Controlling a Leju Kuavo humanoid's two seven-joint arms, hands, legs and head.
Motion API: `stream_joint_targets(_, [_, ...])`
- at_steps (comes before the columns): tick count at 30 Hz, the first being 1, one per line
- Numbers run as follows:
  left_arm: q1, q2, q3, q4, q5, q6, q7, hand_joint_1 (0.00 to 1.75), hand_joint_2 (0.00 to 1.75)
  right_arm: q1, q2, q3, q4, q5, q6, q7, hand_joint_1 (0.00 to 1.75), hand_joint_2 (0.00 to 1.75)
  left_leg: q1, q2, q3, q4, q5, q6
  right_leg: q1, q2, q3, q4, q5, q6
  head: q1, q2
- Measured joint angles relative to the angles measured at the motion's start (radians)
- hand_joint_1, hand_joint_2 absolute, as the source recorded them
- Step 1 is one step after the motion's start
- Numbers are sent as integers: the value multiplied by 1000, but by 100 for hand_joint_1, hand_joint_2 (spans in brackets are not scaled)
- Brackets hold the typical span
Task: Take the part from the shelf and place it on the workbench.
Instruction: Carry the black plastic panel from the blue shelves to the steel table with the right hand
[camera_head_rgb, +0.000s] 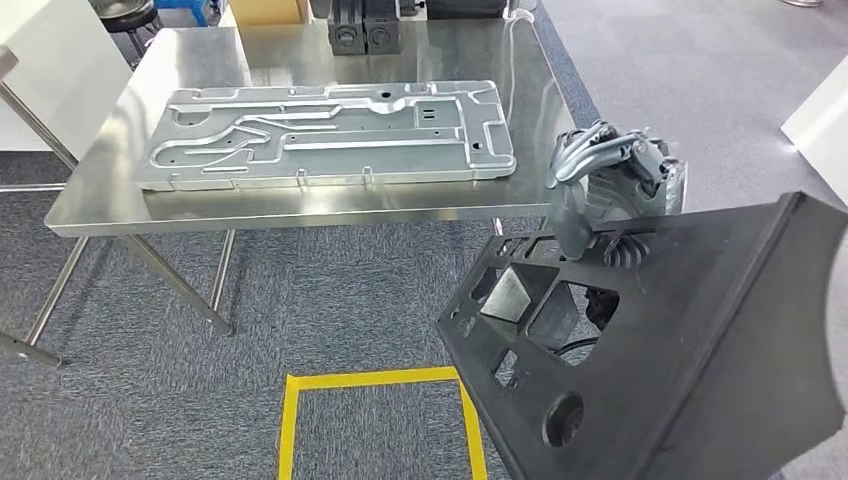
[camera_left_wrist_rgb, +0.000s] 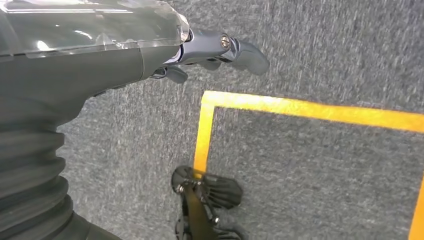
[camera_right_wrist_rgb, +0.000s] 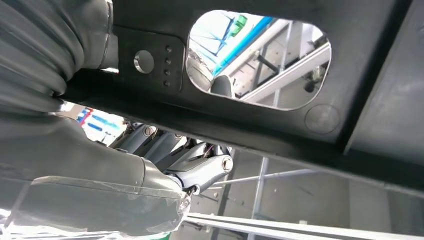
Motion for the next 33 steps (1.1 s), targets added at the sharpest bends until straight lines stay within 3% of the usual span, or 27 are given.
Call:
stream_joint_targets(2, [0, 1, 0, 0, 0, 0, 0, 0, 175, -1, 0, 0, 0, 0, 0, 0, 175, 175, 1, 2, 3, 2, -8, -11, -4, 0, 8, -7, -2, -12, 0, 0])
stream_joint_targets(4, [-2, 1, 0, 0, -1, 0, -1, 0, 175, -3, 1, 0, -1, 0, 0, -1, 175, 175, 3, 5, -21, 61, -40, -20, -8, -2, 22, -17, -5, -23, 0, 0])
stream_joint_targets(6, [-3, 1, 0, 0, -2, 0, -1, 0, 175, -4, 1, 1, -2, 0, 0, -1, 175, 175, 6, 8, -95, 199, -92, -27, -7, -5, 31, -19, -12, -29, 0, 0])
stream_joint_targets(7, [-1, 1, 0, 0, -2, -1, -1, 0, 175, -4, 1, 1, -2, 0, 0, -1, 175, 175, 8, 9, -135, 262, -108, -29, -7, -5, 35, -18, -16, -30, 0, 0])
stream_joint_targets(8, [0, 0, 0, 0, -2, -1, -1, 0, 175, -3, 1, 1, -2, 0, 0, -1, 175, 175, 9, 9, -162, 297, -106, -31, -6, -4, 40, -18, -21, -30, 0, 0])
stream_joint_targets(9, [2, 0, 0, 0, -2, -1, -1, 0, 175, -3, 1, 1, -2, 0, 0, -1, 175, 175, 9, 9, -169, 291, -83, -31, -6, -4, 46, -18, -26, -29, 0, 0])
stream_joint_targets(10, [2, 0, 0, 0, -3, -1, -1, 0, 175, -3, 1, 1, -2, 0, 0, -1, 175, 175, 9, 10, -158, 246, -43, -30, -6, -4, 54, -17, -31, -27, 0, 0])
stream_joint_targets(11, [2, 0, 0, 0, -3, -2, -1, 0, 175, -3, 1, 1, -2, 0, 0, -1, 175, 175, 10, 11, -132, 175, 6, -28, -6, -3, 63, -17, -38, -24, 0, 0])
stream_joint_targets(13, [2, 0, 0, 0, -3, -1, -1, 0, 175, -4, 1, 1, -2, 0, 0, -1, 175, 175, 6, 12, -82, 52, 62, -20, -3, -3, 75, -15, -50, -15, 0, 0])
stream_joint_targets(14, [1, 0, 0, 0, -3, -1, -1, 0, 175, -4, 1, 1, -2, 0, 0, -1, 175, 175, 4, 12, -69, 22, 68, -16, -1, -2, 76, -14, -54, -10, 0, 0])
stream_joint_targets(17, [2, 0, 0, 0, -4, -1, -1, 0, 175, -5, 1, 1, -2, 0, 0, -1, 175, 175, 4, 10, -64, 10, 60, 2, -1, -1, 77, -13, -62, 6, 0, 0])
stream_joint_targets(19, [1, 0, 0, 0, -4, -2, -2, 0, 175, -6, 1, 1, -3, 0, -2, -4, 175, 175, 6, 10, -57, 4, 58, 15, -3, -1, 62, 25, -84, 18, 0, 0])
stream_joint_targets(22, [-1, 0, -2, 0, -4, -4, -2, 0, 175, -6, 1, 1, -7, 1, -6, -10, 175, 175, 6, 10, -50, 2, 50, 27, -6, -1, -52, 226, -169, 26, 0, 0])
stream_joint_targets(23, [-1, 0, -4, 0, -4, -5, -3, 0, 175, -6, 1, 1, -10, 3, -8, -10, 175, 175, 5, 10, -47, 3, 47, 29, -6, -1, -93, 288, -185, 28, 0, 0])
stream_joint_targets(24, [0, 0, -7, 0, -4, -6, -3, 0, 175, -7, 1, 1, -15, 5, -11, -8, 175, 175, 5, 9, -43, 3, 43, 29, -7, -1, -113, 309, -176, 27, 0, 0])
stream_joint_targets(25, [0, 0, -9, 0, -4, -6, -3, 0, 175, -10, 1, 1, -21, 8, -15, -4, 175, 175, 5, 7, -36, 3, 37, 28, -7, -1, -113, 288, -145, 26, 0, 0])
stream_joint_targets(26, [0, -1, -11, 0, -4, -7, -4, 0, 175, -15, 1, 0, -27, 11, -18, -1, 175, 175, 4, 5, -28, 4, 32, 27, -6, -1, -98, 240, -104, 23, 0, 0])
stream_joint_targets(28, [0, -1, -14, 0, -4, -9, -6, 0, 175, -34, 1, -2, -39, 16, -23, 6, 175, 175, 2, 3, -12, 6, 19, 21, -3, -1, -35, 89, -21, 12, 0, 0])
stream_joint_targets(30, [-2, -2, -14, 0, -4, -9, -9, 0, 175, -55, 1, -5, -46, 17, -26, 12, 175, 175, -1, 3, -5, 7, 9, 12, 2, 0, 2, 7, 6, 2, 0, 0])
stream_joint_targets(33, [-3, -2, -14, 0, -4, -10, -13, 0, 175, -89, 1, -8, -49, 17, -29, 30, 175, 175, -2, 4, 1, 5, 0, -3, 0, 2, 9, -4, -2, -12, 0, 0])
